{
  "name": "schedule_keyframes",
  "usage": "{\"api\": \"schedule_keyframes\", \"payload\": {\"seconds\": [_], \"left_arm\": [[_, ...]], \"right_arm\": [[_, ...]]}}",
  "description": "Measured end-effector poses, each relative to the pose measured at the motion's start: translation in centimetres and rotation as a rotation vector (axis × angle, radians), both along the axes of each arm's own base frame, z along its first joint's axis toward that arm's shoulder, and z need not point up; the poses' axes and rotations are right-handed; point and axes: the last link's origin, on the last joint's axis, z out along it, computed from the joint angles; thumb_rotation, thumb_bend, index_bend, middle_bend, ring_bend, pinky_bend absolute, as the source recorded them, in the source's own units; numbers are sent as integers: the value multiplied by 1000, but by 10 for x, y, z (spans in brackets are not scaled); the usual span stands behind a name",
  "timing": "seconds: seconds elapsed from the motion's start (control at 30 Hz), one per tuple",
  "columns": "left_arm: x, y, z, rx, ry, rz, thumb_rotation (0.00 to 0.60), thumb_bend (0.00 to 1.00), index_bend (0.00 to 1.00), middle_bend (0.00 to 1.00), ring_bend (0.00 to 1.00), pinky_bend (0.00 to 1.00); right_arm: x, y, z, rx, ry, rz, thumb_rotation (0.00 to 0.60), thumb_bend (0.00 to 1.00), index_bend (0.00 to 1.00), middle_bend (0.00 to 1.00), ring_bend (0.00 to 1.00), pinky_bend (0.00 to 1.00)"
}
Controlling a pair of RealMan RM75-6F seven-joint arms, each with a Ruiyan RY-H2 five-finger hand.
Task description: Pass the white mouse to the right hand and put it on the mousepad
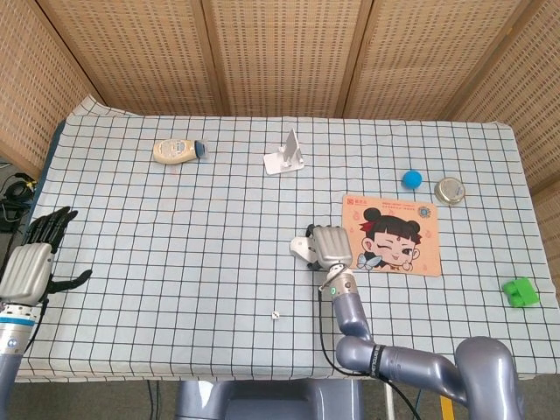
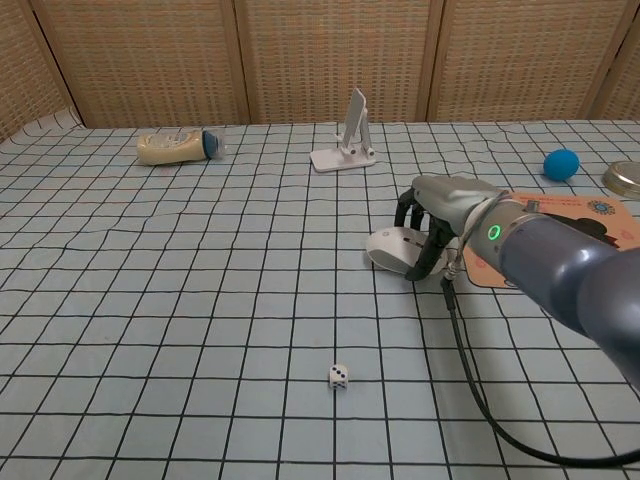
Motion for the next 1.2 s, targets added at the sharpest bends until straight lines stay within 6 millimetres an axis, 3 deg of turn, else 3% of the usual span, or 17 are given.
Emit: {"api": "schedule_keyframes", "payload": {"seconds": [0.33,0.57,0.77,0.87,1.2], "left_arm": [[-1,0,0,9,11,3,600,212,70,0,0,0],[2,-1,-4,-2,35,-5,600,211,69,0,0,0],[7,-3,-10,-11,54,-23,600,212,70,0,0,0],[9,-4,-13,-16,67,-28,600,212,70,0,0,0],[14,-7,-21,-6,102,-55,600,212,69,0,0,0]], "right_arm": [[-19,-4,53,-57,24,34,600,361,602,526,438,445],[-54,-17,111,-138,122,47,600,362,613,526,438,445],[-89,-33,145,-160,247,57,600,364,615,525,438,445],[-103,-40,159,-158,302,89,600,363,616,525,438,445],[-108,-52,170,-69,533,399,600,365,624,525,433,444]]}}
